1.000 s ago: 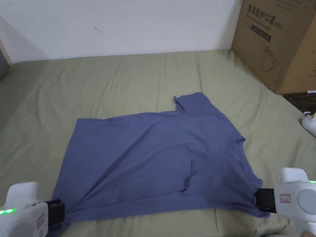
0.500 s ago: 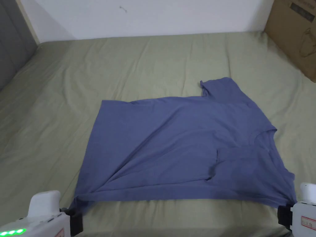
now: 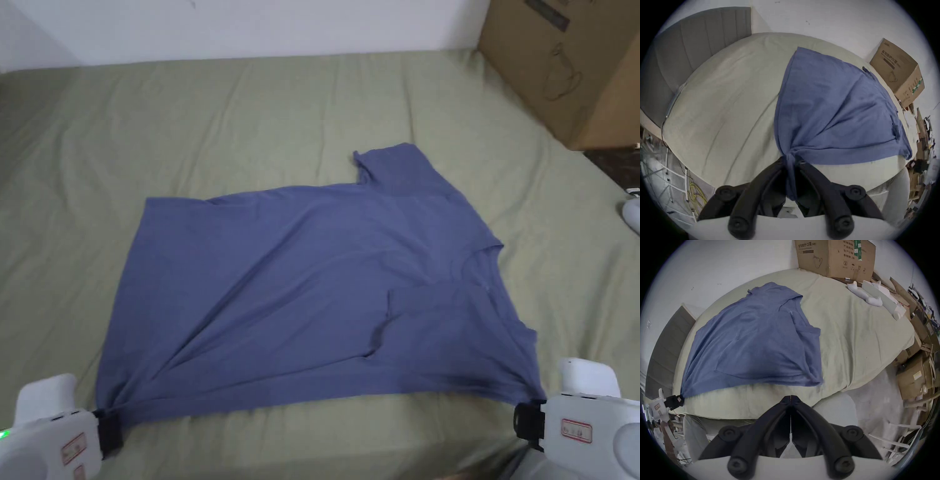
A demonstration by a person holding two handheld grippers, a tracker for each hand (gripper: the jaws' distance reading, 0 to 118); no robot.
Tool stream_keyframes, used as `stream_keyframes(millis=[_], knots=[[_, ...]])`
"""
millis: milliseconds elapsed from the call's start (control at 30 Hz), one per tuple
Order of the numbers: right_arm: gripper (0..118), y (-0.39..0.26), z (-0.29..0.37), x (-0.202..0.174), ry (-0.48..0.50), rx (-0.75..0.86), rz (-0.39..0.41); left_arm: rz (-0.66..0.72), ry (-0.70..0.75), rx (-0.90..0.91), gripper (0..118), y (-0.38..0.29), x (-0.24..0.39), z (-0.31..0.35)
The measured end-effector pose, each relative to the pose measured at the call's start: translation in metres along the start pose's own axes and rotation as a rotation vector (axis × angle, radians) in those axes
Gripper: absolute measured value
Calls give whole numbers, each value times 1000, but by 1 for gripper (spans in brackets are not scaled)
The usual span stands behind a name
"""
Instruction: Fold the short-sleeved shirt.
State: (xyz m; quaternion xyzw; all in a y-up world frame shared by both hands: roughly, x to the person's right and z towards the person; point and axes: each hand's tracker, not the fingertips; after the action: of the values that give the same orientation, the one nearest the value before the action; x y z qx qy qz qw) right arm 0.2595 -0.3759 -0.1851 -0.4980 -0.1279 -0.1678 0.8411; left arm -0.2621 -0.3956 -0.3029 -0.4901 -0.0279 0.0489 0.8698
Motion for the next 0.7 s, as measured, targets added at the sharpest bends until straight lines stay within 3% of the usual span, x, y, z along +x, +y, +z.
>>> stream_keyframes(millis=[33, 67, 100, 133, 167, 200, 267, 300, 333, 367, 433, 533, 633, 700], knots=[[1, 3, 0, 4, 7, 11, 1, -24, 18, -17, 8, 1, 1, -1], [10, 8, -1, 5, 4, 17, 2, -32, 21, -20, 8, 2, 1, -1], [35, 14, -2, 7, -3, 23, 14, -25, 14, -18, 8, 1, 0, -1], [78, 21, -5, 8, -19, 24, 31, -25, 13, -22, 8, 1, 0, -1], [92, 27, -8, 8, -27, 33, 36, -21, 12, -23, 8, 2, -1, 0], [92, 32, -11, 11, -23, 59, 40, -14, 8, -24, 8, 2, -1, 0], [85, 45, -25, 19, -24, 53, 33, -11, 8, -25, 8, 1, -1, 1], [51, 49, -35, 21, -29, 20, 25, -12, 9, -29, 8, 1, -1, 0], [0, 50, -42, 24, -34, 18, 24, -11, 8, -31, 8, 2, -1, -1], [0, 51, -50, 26, -30, -28, 6, -10, 6, -34, 8, 2, -1, -1], [0, 46, -39, 20, 86, -133, 2, -9, 6, -38, 8, 2, -1, -1], [0, 38, -14, -3, -62, -23, 118, -11, 5, -40, 8, 5, -2, 2], [0, 48, -18, 11, 0, -10, 69, -11, 6, -44, 8, 10, 0, 10], [0, 54, -1, 0, -8, 24, 76, -75, 29, -41, 8, 17, 7, 19]])
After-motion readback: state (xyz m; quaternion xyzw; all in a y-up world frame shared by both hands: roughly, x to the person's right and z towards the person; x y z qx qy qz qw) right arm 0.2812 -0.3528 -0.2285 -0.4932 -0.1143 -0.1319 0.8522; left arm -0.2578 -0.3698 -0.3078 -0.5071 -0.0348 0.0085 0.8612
